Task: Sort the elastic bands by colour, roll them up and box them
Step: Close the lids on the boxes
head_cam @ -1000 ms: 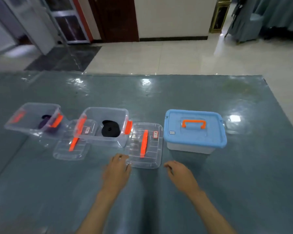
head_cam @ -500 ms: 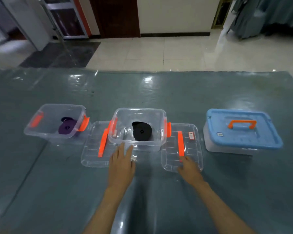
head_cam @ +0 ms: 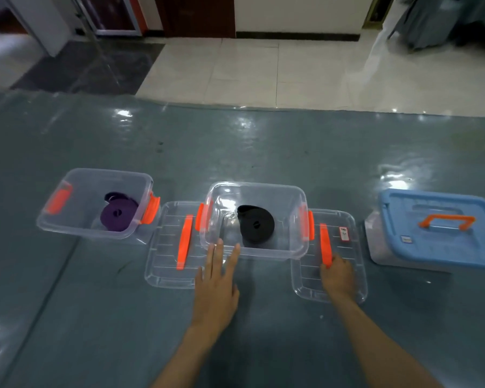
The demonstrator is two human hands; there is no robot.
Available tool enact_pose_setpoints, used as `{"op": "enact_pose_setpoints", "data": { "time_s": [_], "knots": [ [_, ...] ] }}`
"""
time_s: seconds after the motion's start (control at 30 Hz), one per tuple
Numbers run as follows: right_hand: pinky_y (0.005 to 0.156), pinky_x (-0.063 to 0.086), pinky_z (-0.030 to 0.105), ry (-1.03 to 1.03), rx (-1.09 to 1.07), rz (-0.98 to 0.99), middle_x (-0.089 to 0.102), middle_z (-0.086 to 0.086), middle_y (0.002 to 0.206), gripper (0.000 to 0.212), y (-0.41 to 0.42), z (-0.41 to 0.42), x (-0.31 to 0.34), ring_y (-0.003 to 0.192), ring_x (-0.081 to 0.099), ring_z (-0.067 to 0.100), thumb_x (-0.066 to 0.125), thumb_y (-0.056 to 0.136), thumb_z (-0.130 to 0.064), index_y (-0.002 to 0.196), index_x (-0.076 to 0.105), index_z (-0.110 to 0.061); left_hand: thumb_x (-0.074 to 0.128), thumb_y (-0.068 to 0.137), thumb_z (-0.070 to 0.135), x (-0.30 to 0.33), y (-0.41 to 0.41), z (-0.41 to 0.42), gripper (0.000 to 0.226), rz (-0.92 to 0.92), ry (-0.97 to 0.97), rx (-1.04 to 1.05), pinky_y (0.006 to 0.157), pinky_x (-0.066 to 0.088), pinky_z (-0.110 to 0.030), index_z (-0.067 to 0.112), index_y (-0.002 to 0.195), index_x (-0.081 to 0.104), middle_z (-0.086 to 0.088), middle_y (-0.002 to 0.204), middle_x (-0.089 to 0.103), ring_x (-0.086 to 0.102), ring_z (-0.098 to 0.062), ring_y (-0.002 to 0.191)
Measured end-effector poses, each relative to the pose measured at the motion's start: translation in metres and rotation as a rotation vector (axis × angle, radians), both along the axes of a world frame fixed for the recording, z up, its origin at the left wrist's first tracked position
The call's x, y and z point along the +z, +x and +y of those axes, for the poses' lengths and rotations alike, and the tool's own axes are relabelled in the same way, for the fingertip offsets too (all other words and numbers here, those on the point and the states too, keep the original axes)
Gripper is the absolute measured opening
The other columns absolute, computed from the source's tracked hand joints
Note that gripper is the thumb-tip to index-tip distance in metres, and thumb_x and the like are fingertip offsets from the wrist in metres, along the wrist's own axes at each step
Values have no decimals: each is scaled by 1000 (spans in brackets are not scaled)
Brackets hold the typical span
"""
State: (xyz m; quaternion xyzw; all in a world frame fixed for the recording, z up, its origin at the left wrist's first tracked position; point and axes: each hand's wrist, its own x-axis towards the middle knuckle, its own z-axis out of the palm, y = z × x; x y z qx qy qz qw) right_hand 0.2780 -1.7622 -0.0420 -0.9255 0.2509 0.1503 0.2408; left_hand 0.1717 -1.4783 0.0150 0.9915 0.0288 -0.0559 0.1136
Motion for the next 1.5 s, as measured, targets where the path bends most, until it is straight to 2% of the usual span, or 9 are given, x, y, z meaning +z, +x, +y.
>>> {"op": "enact_pose_setpoints", "data": {
  "time_s": [0.23, 0.43, 0.6, 0.7, 0.87, 1.1, 1.27, 1.4, 1.5],
  "knots": [
    [73, 48, 37, -29, 25, 37, 71, 18, 94, 28, 19, -10, 5, 81, 64, 35, 73, 90, -29, 97, 71, -3, 56, 89, 14, -8, 1, -6, 103, -19, -15, 16, 120, 34, -49, 30, 166, -10, -9, 173, -21, -16, -32, 161],
    [61, 45, 31, -45, 102, 66, 63, 4, 65, 31, -13, -20, 19, 63, 63, 25, 78, 81, -36, 66, 67, -11, 55, 92, 16, -7, -1, -6, 104, -32, -16, 19, 122, 33, -48, 33, 165, -16, -7, 171, -29, -23, -30, 160],
    [51, 36, 26, -11, 105, 51, 60, -3, 59, 33, -69, -29, 30, 54, 57, 14, 77, 80, -37, 60, 61, -17, 57, 91, 14, -6, -2, -1, 105, -38, -26, -6, 121, 35, -46, 31, 165, -16, -7, 170, -30, -20, -32, 160],
    [52, 41, 25, 51, 67, 29, 63, -6, 55, 35, -105, -33, 30, 54, 61, 13, 77, 79, -40, 59, 62, -17, 61, 90, 15, -6, -2, 2, 108, -38, -24, -22, 120, 37, -48, 30, 165, -15, -8, 172, -27, -18, -33, 161],
    [67, 63, 42, 185, -47, -16, 72, -1, 63, 28, -152, -30, 27, 62, 72, 19, 73, 83, -42, 73, 69, -16, 61, 89, 19, -5, 0, 6, 106, -6, -24, -48, 116, 42, -49, 28, 166, -11, -12, 174, -17, -15, -35, 161],
    [65, 50, 32, 131, -26, -222, 68, -16, 72, 21, -138, -13, 57, 71, 67, 13, 83, 72, -40, 75, 67, -27, 59, 99, 31, 2, 7, 20, 90, 25, -29, -102, 112, 46, -49, 34, 167, 0, -7, 176, -10, -7, -32, 162],
    [63, 44, 29, -13, 183, -291, 63, -16, 71, 30, -92, 7, 98, 67, 62, 13, 79, 66, -52, 83, 68, -29, 64, 98, 31, 16, 6, 30, 70, -50, -56, -72, 122, 26, -62, 35, 161, 33, -2, 173, 20, 18, -28, 160],
    [65, 42, 31, -122, 341, -355, 64, -8, 81, 28, -48, 32, 125, 70, 59, 18, 79, 71, -47, 85, 66, -26, 65, 96, 13, 23, 10, 45, 48, -277, -282, 52, 116, 43, -53, 15, 143, 58, -9, 150, 55, 47, -33, 145],
    [73, 51, 35, -238, 498, -359, 68, 1, 97, 30, -14, 54, 141, 86, 68, 28, 78, 75, -41, 96, 69, -21, 49, 105, 9, 28, 21, 55, 36, -307, -517, 243, 117, 42, -47, 12, 140, 58, -9, 150, 54, 34, -30, 154]
  ]
}}
